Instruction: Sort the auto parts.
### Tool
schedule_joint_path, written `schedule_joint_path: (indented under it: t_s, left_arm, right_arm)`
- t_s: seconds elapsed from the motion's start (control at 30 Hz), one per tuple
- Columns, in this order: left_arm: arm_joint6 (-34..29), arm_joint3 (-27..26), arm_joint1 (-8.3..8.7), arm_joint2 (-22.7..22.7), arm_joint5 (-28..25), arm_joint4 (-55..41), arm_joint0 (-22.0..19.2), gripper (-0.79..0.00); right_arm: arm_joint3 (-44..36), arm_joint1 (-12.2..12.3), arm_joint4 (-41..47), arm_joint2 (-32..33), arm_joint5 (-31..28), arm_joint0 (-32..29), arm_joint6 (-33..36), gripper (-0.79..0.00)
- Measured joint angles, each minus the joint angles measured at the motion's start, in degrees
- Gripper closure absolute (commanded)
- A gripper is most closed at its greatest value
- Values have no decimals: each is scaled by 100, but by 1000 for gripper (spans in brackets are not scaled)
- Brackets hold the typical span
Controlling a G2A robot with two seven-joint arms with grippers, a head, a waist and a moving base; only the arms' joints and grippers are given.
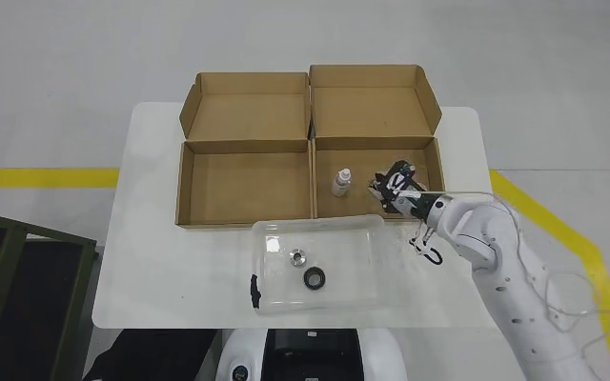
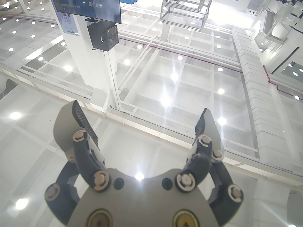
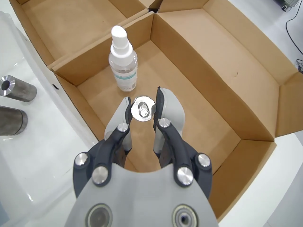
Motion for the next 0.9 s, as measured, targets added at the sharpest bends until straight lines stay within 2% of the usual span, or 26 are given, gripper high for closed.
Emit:
schedule_joint_path:
  t_s: [0.53,0.67,0.9]
  left_arm:
    - [0,0,0,0,0,0,0,-785]
    - [0,0,0,0,0,0,0,-785]
    - [0,0,0,0,0,0,0,-785]
  right_arm:
    - [863,-84,206,-524,-35,645,382,0]
    - [969,-94,193,-593,-18,736,437,-123]
    - [1105,-111,166,-700,32,836,468,-154]
